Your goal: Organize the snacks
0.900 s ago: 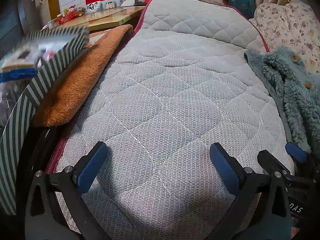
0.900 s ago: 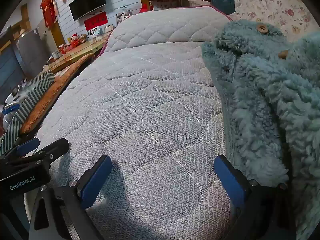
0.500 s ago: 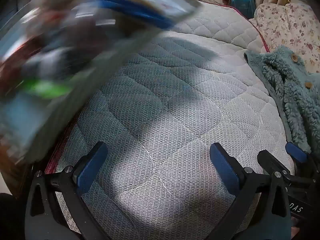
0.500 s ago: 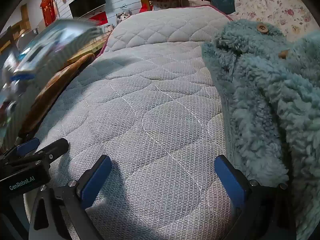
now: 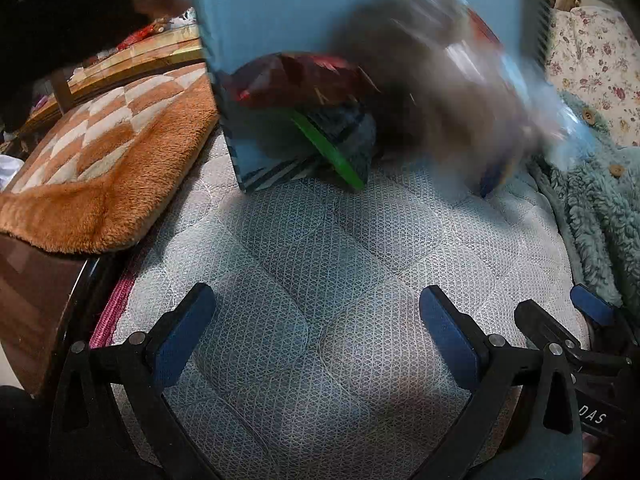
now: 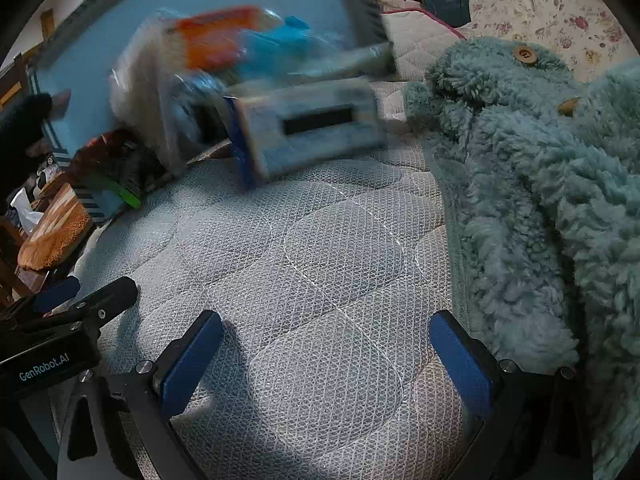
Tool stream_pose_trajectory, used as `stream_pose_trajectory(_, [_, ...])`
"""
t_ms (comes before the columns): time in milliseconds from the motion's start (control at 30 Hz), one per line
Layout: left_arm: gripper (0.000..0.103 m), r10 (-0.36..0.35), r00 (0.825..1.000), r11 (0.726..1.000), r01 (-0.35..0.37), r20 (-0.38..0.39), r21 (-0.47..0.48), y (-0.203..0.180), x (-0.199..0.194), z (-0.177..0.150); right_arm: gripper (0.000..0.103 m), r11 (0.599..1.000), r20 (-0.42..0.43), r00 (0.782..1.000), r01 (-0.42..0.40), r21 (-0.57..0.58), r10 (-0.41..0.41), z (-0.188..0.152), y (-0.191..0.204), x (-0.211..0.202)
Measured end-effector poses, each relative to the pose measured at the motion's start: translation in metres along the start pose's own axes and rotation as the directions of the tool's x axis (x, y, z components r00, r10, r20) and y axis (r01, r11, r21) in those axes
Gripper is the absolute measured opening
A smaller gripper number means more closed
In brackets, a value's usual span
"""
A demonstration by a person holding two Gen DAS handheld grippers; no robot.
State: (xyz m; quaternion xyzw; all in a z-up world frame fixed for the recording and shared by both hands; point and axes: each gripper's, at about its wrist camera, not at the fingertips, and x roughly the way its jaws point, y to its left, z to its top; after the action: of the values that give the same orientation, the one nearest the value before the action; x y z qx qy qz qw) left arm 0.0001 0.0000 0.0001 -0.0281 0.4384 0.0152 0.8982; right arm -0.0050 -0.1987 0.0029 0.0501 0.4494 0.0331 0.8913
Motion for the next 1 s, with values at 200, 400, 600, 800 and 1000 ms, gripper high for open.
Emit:
stream_pose_trajectory(200, [0.102,-0.001,1.000,1.000,0.001,0.000,0.000,0.0001,0.0001,0.0000,0.103,1.000,0.000,1.000,0.000,0.000,0.000,-0.0001,-0.0002,-0.0004])
stream_pose_trajectory(400, [0.102,0.000,1.000,1.000,0.000,0.000,0.000,0.0001,0.0000,0.0000,0.103,1.000,0.000,1.000,0.001,-0.001,-0.001,-0.0014,0.0049,-0.0001])
stream_pose_trajectory(600, [0.102,0.000,1.000,1.000,0.000,0.000,0.000,0.0002,0.0002,0.0008,0.103,1.000,-0.001,1.000,0.000,0.000,0.000,0.0006,0.0044,-0.0005])
stream_pose_trajectory(800, [0.102,0.000,1.000,1.000,0.000,0.000,0.000,0.0001,0.0002,0.0007,0.103,1.000,-0.001,1.000,0.000,0.000,0.000,0.0010,0.0036,-0.0005])
stream_pose_trajectory(1000, [0.102,0.000,1.000,1.000,0.000,0.000,0.000,0.0002,0.0002,0.0008,0.103,1.000,-0.002,1.000,-0.001,0.001,0.001,0.0014,0.0030,-0.0005])
